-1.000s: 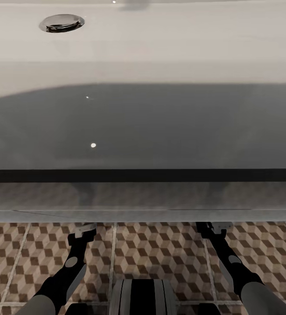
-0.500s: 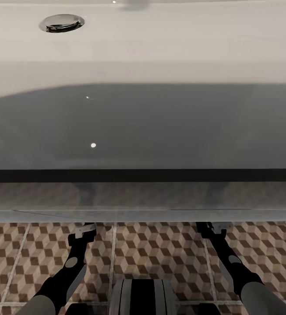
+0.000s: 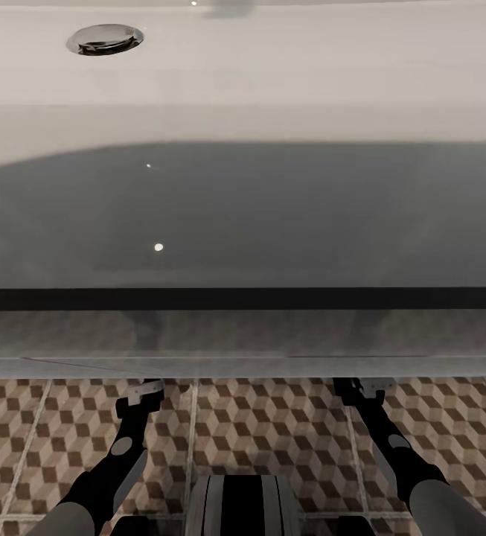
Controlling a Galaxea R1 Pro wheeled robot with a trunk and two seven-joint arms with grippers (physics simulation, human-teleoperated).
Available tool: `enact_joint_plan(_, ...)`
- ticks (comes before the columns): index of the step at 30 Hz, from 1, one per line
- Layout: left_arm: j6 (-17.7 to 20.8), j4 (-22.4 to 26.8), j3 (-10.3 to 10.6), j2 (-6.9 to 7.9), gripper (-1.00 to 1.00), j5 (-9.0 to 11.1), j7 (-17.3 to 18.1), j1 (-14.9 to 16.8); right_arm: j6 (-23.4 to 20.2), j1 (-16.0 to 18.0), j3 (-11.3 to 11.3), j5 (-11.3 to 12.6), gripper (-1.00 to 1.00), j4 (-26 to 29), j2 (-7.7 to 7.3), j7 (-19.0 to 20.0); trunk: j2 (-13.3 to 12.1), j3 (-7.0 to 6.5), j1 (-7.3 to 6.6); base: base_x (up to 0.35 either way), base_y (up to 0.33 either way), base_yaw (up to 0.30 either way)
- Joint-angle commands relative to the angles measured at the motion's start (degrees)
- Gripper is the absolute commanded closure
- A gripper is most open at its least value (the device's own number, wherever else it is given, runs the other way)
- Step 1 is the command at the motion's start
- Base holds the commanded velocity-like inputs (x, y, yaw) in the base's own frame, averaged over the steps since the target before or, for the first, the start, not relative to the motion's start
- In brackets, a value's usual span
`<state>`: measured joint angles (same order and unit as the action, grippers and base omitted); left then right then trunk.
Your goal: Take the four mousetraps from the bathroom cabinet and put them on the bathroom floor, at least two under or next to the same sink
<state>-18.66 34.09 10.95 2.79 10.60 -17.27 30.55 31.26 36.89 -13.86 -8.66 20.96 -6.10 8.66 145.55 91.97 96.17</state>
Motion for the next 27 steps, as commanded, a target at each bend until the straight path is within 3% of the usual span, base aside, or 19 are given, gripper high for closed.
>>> enact_joint_plan(1,-0.2,0.0,0.5,0.06,1.00,0.6,-0.4,0.0,0.2,0.0,-0.5,-0.5,1.00,0.0,0.04,0.3,0.0,0.03,-0.01,0.000,0.000,0.000)
enact_joint_plan(11,-0.2,0.4,0.5,-0.93,1.00,0.6,-0.6,0.0,0.1,0.1,-0.5,-0.4,1.00,0.0,0.04,0.3,0.0,0.03,-0.01,0.000,0.000,0.000)
enact_joint_plan(27,-0.2,0.5,0.5,-1.11,1.00,0.6,-0.3,0.0,0.0,0.0,-0.5,-0.4,1.00,0.0,0.09,0.3,0.0,0.03,-0.01,0.000,0.000,0.000)
